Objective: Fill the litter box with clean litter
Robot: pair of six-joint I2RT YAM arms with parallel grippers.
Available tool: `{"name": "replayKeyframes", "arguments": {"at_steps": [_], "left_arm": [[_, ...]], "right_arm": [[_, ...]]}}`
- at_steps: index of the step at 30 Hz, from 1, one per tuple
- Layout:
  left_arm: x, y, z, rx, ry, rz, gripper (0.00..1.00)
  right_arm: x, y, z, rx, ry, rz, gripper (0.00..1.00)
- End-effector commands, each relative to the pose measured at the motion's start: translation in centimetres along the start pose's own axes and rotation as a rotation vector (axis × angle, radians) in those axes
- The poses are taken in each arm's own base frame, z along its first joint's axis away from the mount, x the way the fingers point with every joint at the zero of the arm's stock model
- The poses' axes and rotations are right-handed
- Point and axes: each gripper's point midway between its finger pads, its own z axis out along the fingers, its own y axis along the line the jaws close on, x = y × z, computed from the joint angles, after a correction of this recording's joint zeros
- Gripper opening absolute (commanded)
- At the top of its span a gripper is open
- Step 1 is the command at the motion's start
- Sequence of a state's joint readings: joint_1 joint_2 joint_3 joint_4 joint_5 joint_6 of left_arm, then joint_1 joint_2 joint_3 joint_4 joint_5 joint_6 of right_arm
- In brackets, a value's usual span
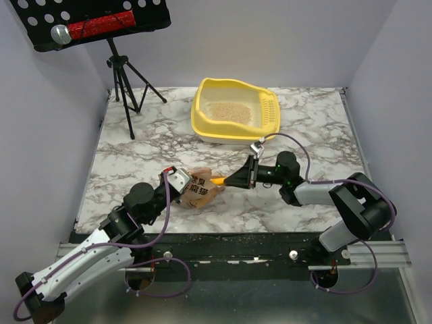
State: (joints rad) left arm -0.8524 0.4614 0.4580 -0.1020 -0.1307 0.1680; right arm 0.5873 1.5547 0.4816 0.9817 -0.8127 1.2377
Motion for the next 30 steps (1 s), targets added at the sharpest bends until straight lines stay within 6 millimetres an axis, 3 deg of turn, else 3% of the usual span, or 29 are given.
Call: {"name": "replayKeyframes", "arguments": {"at_steps": [1,17,23,30], "left_arm": [[-2.6,-0.6,0.1,0.034,-0.089,-0.018,0.00],[-2.0,-1.5,0.7,0.065,-0.084,-0.017,0.00],[-1.2,-2.0,1.1,0.078,-0.050,-0.016,0.00],[-1.6,-2.1,1.4,0.078,-0.072,-0.014,0.00]], "right_arm": [[0.0,2.1,-1.5,-0.075,0.004,-0.059,0.01],[-1.2,1.3,-6.2,-0.039,-0.090,-0.044,0.01],[-1.9,0.4,-7.8,0.005,-0.132,-0.036,0.01],[-1.9,-0.6,-9.4,0.033,-0.179,-0.027,0.01]]}}
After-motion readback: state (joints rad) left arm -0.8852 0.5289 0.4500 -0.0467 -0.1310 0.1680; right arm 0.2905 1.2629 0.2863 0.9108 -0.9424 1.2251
